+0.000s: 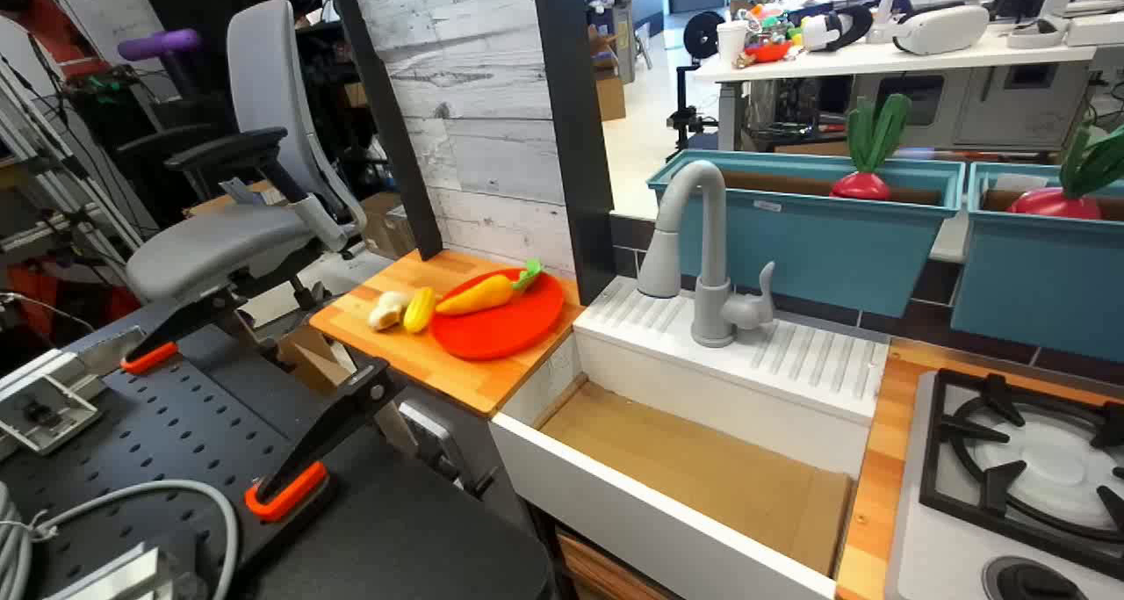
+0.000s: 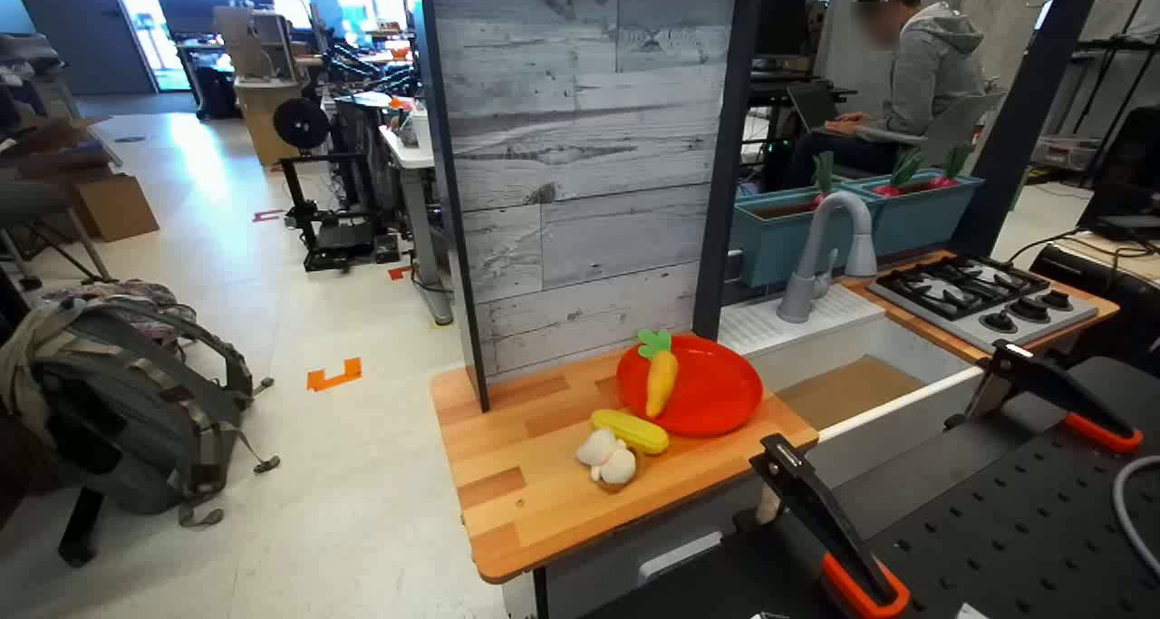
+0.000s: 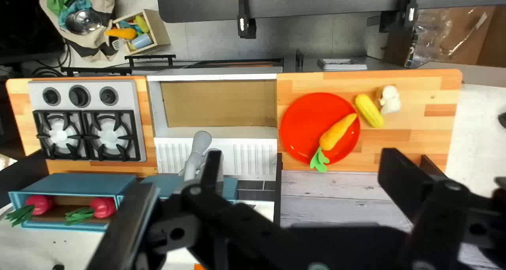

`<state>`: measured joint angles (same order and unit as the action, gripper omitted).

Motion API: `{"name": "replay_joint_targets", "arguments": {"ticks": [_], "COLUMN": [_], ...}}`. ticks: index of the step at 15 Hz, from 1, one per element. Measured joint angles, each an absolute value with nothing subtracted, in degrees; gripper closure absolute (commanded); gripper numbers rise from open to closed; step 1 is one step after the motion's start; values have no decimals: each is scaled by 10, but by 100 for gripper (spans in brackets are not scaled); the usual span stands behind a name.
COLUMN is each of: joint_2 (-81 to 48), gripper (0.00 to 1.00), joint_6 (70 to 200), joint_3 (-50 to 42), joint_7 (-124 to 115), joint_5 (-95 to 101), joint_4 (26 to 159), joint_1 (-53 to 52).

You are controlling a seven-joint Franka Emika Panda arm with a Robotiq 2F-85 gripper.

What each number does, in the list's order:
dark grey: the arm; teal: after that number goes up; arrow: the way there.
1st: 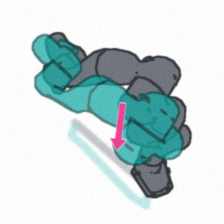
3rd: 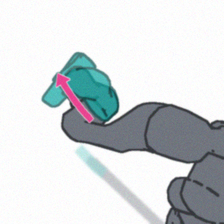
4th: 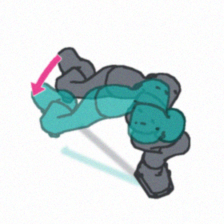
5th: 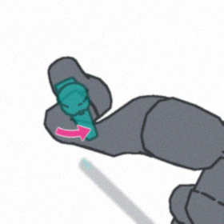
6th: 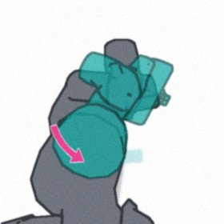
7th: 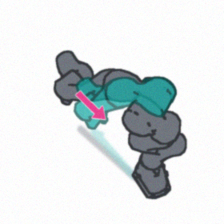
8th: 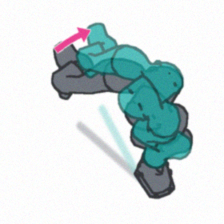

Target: Remove the yellow object from the plate

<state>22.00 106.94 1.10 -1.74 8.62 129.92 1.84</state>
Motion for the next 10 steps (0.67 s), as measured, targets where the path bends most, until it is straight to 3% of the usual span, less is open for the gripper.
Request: {"name": "replay_joint_targets", "arguments": {"ticks": [10], "joint_2": [214], "gripper": [0], "joint_6": [1100], "joint_3": [12], "joint_7": [-56], "joint_5": [82], "joint_4": [1314], "joint_1": [18]}}
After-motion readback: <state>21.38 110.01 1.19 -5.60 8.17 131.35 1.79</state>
